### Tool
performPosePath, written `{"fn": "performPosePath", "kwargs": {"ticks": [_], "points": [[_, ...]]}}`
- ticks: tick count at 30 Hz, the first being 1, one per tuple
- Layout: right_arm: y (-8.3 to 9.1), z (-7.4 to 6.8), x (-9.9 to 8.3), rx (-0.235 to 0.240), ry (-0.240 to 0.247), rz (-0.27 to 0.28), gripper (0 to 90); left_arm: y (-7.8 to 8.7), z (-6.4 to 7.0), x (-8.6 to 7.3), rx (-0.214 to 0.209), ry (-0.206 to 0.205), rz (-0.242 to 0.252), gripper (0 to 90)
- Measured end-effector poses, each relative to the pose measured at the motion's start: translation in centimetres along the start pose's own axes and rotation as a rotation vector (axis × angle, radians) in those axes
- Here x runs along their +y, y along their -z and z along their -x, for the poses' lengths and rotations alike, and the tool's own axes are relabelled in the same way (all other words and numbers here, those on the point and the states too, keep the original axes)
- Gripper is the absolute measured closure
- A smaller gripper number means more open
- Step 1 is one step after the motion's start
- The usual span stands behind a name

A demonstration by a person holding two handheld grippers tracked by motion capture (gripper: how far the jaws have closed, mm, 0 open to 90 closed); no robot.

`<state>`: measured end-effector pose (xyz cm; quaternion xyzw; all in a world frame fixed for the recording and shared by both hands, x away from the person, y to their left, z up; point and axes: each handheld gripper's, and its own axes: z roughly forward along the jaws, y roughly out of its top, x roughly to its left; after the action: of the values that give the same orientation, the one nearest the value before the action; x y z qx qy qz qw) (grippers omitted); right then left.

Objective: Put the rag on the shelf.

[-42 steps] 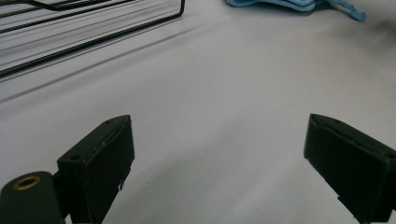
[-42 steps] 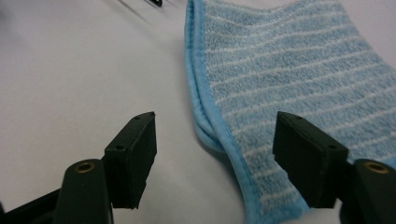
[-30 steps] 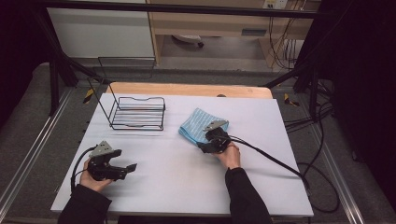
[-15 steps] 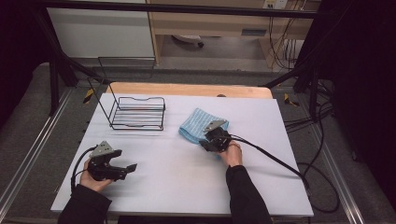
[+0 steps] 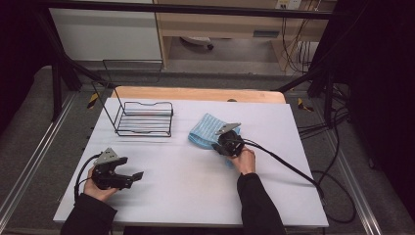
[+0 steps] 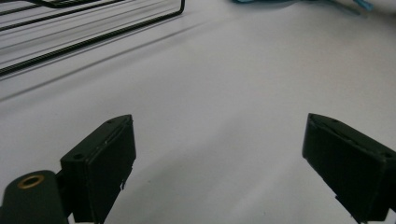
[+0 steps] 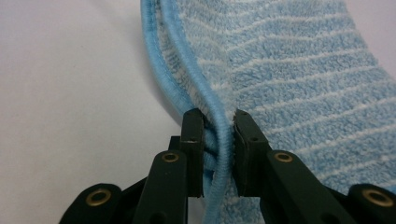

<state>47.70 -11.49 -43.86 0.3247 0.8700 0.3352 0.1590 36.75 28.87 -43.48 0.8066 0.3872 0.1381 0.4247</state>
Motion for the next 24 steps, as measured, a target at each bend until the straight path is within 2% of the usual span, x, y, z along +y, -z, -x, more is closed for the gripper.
{"fn": "performPosePath", "kwargs": {"ticks": [5, 6, 12, 14, 19, 20, 24], "points": [[0.6, -0.4, 0.1, 0.008, -0.015, 0.002, 77.2, 0.0, 0.0, 0.0, 0.000, -0.002, -0.002, 9.7], [0.9, -0.7, 0.1, 0.018, -0.035, 0.000, 77.2, 0.0, 0.0, 0.0, 0.000, -0.001, -0.001, 9.7], [1.7, -1.7, 0.0, 0.047, -0.072, 0.006, 77.2, 0.0, 0.1, 0.0, 0.001, 0.000, -0.001, 9.7], [2.0, -2.7, -0.3, 0.064, -0.089, 0.002, 77.0, 0.0, 0.1, 0.0, 0.001, 0.000, -0.001, 9.7], [2.3, -4.9, -0.5, 0.087, -0.096, -0.011, 76.9, 0.0, 0.1, 0.1, 0.002, -0.001, -0.001, 9.6], [2.3, -4.9, -0.5, 0.087, -0.096, -0.011, 76.9, 0.0, 0.1, 0.1, 0.002, -0.001, -0.001, 9.7], [2.6, -6.8, -0.5, 0.114, -0.101, -0.022, 76.8, 0.0, 0.1, 0.1, 0.002, -0.002, -0.002, 9.7]]}}
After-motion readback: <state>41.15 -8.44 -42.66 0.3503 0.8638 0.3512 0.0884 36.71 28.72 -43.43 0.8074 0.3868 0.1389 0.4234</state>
